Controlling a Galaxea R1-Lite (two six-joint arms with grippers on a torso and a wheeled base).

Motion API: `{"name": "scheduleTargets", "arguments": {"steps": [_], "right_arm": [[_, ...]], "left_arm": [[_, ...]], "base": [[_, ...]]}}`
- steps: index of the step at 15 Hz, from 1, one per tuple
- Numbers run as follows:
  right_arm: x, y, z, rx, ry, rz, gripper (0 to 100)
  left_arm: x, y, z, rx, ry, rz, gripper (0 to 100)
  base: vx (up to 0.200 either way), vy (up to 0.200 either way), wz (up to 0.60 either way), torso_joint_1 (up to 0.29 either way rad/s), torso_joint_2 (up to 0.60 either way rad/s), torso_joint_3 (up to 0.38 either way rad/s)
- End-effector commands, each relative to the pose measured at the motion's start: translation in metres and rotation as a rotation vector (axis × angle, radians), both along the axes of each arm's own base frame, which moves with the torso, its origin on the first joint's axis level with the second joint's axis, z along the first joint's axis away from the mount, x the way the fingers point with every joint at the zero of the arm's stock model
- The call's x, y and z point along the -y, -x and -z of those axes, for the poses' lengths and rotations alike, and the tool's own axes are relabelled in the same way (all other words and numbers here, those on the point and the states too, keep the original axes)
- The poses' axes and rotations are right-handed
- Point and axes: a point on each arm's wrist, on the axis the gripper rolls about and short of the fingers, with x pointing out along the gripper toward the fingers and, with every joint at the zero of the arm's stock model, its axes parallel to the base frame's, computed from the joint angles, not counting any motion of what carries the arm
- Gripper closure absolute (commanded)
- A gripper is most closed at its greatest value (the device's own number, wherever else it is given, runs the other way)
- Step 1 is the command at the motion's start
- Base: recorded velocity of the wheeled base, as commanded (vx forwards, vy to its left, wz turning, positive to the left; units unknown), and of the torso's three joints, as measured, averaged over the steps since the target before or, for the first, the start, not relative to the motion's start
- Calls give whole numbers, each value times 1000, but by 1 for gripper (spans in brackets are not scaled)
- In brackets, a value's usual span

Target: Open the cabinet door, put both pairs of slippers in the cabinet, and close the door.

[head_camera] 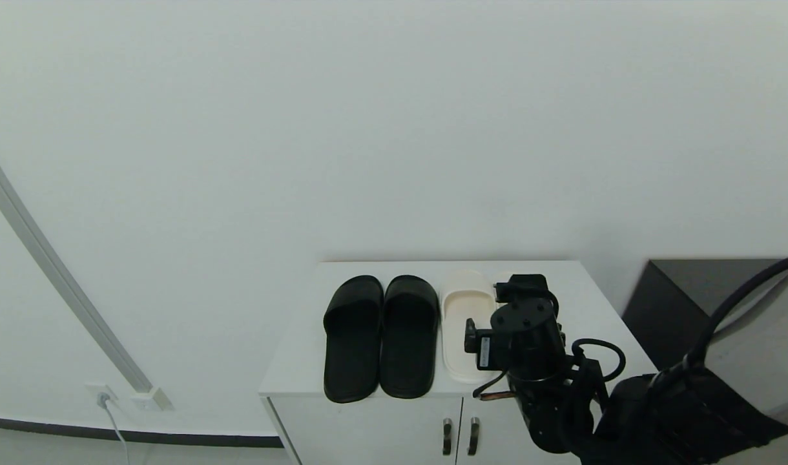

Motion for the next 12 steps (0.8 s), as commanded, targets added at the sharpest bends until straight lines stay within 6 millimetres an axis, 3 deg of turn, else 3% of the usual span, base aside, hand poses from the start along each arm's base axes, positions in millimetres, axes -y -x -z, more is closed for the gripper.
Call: {"name": "scheduleTargets", "arguments": {"steps": [1,12], "right_arm": [[-2,-13,11,-12,13,24,0],[-7,-66,28,6,-8,90,0]], "left_arm": [[0,0,0,-1,0,-1,100],[0,0,0,-1,2,0,100]], "base": [[0,0,0,0,0,0],[0,0,0,0,0,0]]}}
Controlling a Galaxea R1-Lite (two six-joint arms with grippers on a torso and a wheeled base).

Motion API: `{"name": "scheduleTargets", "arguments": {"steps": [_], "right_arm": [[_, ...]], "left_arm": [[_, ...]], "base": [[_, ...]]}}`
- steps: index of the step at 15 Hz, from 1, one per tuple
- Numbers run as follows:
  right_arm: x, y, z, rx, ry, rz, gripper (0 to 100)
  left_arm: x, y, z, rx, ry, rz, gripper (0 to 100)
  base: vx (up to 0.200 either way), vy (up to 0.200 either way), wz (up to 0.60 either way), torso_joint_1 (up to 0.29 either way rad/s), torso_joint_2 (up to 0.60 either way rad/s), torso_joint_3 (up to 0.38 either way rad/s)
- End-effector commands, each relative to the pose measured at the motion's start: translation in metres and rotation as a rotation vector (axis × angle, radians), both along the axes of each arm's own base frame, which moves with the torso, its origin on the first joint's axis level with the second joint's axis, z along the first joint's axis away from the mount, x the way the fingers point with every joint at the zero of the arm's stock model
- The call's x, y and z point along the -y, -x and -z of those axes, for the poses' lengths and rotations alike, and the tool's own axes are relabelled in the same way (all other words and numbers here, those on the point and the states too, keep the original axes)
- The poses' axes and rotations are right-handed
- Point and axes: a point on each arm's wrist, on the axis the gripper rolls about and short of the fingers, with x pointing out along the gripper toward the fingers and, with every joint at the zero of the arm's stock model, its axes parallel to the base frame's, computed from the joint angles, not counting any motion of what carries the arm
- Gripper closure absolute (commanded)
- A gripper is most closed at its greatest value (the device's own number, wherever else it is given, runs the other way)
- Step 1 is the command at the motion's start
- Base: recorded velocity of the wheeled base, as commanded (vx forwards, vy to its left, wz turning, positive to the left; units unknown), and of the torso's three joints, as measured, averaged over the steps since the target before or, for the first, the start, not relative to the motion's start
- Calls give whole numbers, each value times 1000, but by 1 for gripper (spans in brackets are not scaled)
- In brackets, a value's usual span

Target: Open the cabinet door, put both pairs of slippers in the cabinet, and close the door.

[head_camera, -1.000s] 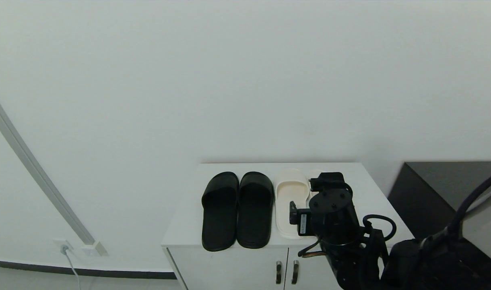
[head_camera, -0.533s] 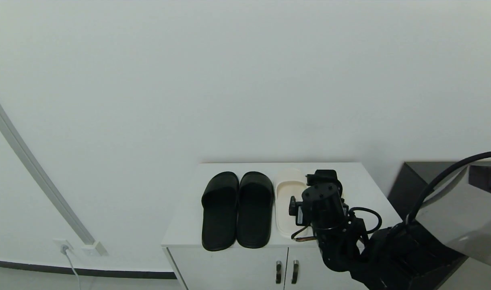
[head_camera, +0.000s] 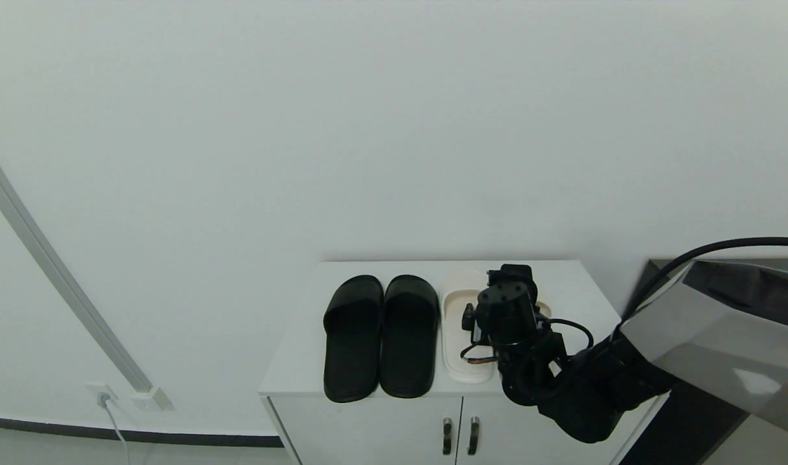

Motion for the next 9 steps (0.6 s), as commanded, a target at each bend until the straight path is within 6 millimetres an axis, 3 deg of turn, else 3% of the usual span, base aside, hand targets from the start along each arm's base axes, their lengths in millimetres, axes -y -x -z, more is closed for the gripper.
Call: {"name": "scheduleTargets", "arguments": {"steps": [1,4,5,9], "right_arm": [[-2,-9,4,4,2,10,0],[0,-14,6,6,11,12,0],[-1,-15,6,6,13,12,100],[0,-15,5,17,14,9,100]], "left_arm": [[0,0,0,-1,0,-1,100],[0,0,0,-1,0,-1,100],[0,0,0,-1,0,-1,100],[0,0,0,-1,2,-1,100]], "base": [[0,0,0,0,0,0],[0,0,0,0,0,0],[0,0,0,0,0,0],[0,0,0,0,0,0]]}}
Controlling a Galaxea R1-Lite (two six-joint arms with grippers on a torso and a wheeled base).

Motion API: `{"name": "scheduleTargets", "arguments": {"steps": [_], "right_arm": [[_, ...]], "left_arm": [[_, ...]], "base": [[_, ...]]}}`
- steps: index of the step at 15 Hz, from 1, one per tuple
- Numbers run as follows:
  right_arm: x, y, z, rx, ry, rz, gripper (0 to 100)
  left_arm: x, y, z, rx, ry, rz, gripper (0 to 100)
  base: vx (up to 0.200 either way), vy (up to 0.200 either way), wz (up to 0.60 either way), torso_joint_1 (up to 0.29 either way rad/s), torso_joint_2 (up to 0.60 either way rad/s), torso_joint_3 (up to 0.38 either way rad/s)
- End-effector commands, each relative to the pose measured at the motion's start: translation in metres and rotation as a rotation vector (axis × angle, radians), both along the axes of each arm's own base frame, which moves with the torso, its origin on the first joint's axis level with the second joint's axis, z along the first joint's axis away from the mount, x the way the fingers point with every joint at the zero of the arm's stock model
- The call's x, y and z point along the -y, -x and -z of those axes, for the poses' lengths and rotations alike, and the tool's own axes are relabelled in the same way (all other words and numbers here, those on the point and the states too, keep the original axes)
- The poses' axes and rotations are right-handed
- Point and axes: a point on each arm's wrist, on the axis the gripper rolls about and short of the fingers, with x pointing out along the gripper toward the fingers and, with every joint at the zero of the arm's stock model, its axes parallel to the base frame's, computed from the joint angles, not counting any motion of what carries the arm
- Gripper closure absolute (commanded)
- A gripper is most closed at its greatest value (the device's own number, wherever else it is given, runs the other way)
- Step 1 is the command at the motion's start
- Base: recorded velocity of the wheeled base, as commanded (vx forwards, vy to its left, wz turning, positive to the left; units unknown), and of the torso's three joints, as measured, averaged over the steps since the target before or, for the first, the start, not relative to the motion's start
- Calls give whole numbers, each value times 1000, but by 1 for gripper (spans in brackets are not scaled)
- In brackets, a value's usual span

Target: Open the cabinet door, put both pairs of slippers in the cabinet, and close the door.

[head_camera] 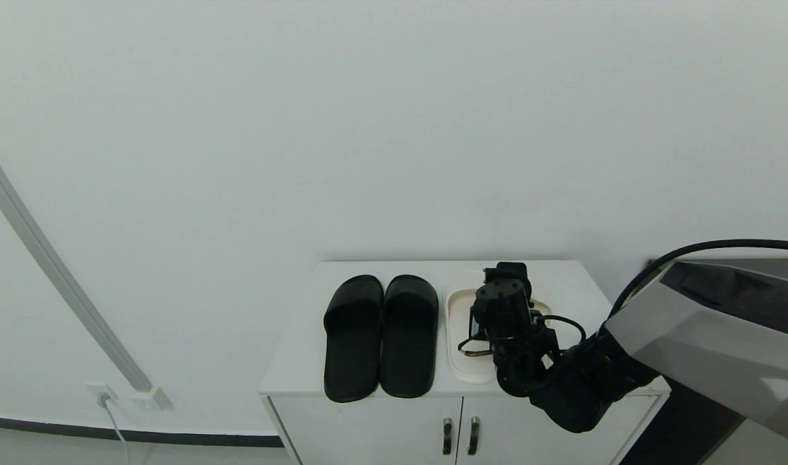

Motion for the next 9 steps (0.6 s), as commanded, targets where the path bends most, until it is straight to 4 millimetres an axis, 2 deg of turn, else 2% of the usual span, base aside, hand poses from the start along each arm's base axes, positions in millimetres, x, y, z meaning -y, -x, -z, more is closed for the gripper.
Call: {"name": "scheduleTargets", "arguments": {"steps": [1,4,6,9], "right_arm": [[0,0,-1,3,-1,1,100],[2,1,-7,14,-8,2,100],[6,8,-22,36,-7,-6,100],[25,36,-52,83,1,-106,100]], "left_arm": [[0,0,0,-1,0,-1,100],[0,0,0,-1,0,-1,100],[0,0,0,1,2,-1,100],[0,0,0,-1,2,-1,100]], "base": [[0,0,0,0,0,0],[0,0,0,0,0,0],[0,0,0,0,0,0],[0,0,0,0,0,0]]}}
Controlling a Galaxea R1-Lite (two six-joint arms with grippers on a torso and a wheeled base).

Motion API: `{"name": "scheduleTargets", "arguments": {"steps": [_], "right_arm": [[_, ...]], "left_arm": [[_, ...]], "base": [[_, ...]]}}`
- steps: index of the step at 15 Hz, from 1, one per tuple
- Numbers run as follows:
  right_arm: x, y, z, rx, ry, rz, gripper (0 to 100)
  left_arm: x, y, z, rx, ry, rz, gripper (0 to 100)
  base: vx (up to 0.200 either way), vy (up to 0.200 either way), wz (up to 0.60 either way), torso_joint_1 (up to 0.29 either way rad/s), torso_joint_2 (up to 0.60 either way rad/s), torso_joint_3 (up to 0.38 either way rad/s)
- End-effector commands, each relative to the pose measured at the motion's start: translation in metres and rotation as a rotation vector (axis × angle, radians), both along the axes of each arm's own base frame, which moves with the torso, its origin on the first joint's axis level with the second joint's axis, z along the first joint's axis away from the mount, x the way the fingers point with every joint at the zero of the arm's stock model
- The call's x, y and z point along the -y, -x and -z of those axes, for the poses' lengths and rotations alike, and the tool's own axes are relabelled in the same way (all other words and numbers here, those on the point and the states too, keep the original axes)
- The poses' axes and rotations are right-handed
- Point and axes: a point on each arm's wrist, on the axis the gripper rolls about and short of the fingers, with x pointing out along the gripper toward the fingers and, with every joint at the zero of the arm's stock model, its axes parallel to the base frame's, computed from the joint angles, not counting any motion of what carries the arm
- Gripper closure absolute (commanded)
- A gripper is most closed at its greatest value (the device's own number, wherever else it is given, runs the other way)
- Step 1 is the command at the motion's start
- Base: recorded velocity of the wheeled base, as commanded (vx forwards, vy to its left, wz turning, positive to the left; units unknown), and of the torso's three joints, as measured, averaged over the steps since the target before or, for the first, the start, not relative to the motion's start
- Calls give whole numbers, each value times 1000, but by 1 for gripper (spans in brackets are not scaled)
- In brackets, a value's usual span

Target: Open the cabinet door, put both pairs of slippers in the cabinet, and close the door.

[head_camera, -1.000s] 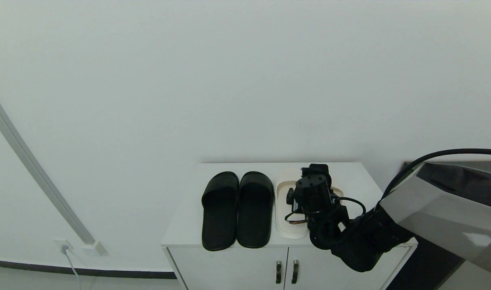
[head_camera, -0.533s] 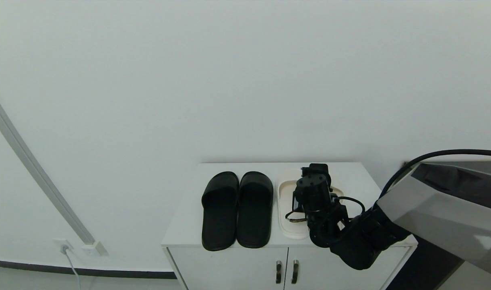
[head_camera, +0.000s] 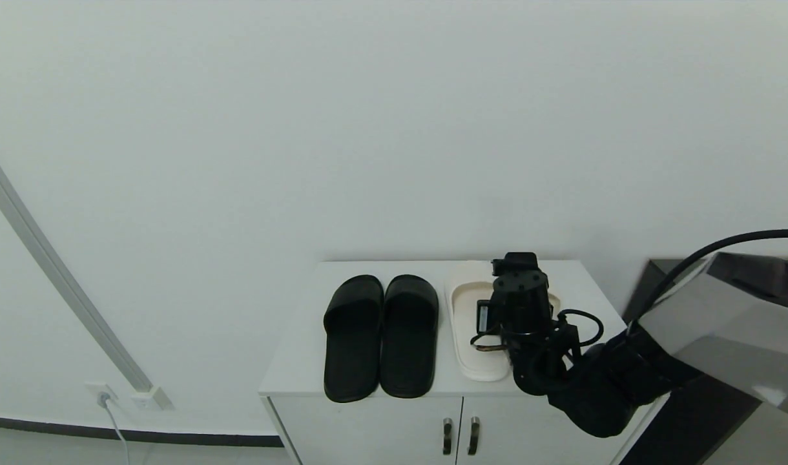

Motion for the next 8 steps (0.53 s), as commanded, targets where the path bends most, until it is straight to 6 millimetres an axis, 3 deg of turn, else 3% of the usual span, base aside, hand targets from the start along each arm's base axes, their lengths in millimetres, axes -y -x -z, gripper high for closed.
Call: {"name": "scheduleTargets", "arguments": {"steps": [1,8], "right_arm": [[21,33,-34,54,-12,-116,100],[76,137,-58,27,-58,-628,100]], "left_arm": [[0,0,0,0,0,-2,100],[0,0,0,0,0,-2,100]], "base": [[0,0,0,0,0,0],[0,0,0,0,0,0]]}}
